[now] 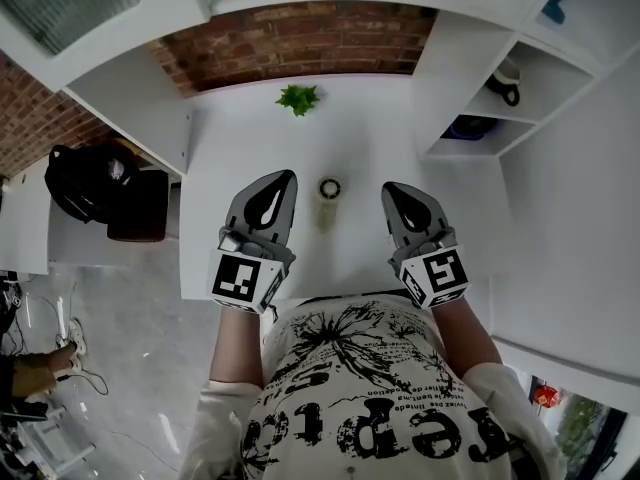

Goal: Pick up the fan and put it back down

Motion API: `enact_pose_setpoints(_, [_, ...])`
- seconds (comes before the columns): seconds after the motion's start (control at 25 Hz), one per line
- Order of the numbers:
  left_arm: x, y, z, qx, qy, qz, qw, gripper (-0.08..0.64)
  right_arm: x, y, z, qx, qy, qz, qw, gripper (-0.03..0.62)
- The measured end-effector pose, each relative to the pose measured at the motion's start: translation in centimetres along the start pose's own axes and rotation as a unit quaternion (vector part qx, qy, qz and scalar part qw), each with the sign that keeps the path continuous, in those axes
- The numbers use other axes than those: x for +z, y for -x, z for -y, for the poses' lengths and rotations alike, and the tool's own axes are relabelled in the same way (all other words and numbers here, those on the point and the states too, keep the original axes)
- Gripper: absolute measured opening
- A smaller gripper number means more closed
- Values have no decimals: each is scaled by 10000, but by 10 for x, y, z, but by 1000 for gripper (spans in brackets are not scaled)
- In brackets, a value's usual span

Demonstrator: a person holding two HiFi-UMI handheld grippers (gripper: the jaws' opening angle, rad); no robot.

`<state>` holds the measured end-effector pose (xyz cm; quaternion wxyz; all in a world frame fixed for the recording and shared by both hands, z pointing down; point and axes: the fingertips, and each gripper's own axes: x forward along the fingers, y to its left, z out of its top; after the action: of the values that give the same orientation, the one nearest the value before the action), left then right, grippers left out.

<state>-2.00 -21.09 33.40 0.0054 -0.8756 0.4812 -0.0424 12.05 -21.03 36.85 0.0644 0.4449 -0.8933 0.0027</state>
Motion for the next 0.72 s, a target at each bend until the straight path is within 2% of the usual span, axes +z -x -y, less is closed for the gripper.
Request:
enact_pose_setpoints(0.16, [5,11,2,-46,-107,58,9999,14,7,7,-2,4,91,156,9998,14])
enact_pose_setpoints(0.4, [25,12,14,-54,-57,637,9979,14,10,15,1,-202,134,182,9995,14])
enact_pose_setpoints(0.72, [23,15,20,-89,6,606,9981,14,8,19,-6,-144,332,129,9993,14])
